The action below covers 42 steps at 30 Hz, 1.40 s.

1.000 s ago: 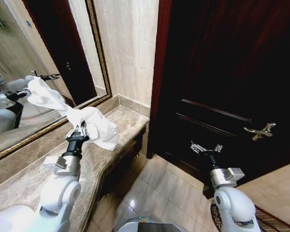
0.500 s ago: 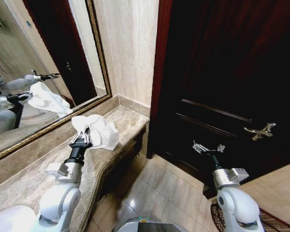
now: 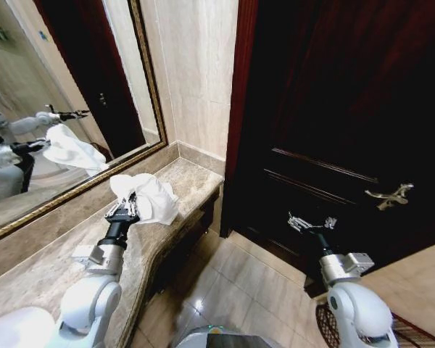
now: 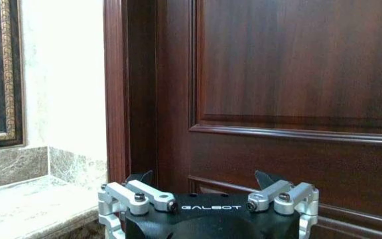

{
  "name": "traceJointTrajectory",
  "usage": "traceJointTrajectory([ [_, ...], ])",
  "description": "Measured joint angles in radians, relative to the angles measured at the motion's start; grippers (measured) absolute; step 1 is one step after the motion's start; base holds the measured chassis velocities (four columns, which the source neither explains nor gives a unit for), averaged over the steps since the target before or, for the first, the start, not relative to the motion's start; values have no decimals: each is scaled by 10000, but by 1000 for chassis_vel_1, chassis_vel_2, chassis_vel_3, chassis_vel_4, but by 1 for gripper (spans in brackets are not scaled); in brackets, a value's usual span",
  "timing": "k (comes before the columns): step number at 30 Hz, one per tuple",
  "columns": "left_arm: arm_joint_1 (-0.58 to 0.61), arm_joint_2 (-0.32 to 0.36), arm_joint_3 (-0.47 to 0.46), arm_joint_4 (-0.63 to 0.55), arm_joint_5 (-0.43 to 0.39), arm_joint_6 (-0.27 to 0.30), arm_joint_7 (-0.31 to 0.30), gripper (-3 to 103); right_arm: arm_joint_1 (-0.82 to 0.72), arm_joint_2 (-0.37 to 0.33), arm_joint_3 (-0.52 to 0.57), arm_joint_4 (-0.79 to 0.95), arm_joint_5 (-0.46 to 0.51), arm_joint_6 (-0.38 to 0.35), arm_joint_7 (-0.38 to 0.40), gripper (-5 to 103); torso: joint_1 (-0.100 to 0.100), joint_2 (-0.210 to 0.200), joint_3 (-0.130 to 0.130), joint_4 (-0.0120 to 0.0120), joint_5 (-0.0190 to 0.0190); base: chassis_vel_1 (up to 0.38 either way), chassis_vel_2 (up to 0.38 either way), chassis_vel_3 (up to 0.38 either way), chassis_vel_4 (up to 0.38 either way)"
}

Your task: Discard the used towel into the hamper.

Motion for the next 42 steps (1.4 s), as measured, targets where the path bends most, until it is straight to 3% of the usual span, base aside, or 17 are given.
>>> traceJointTrajectory([
  [42, -31, -63, 91, 243, 631, -253, 143, 4, -128, 35, 53, -207, -30, 317, 49, 100, -1, 0, 0, 1, 0, 74, -72, -75, 78],
])
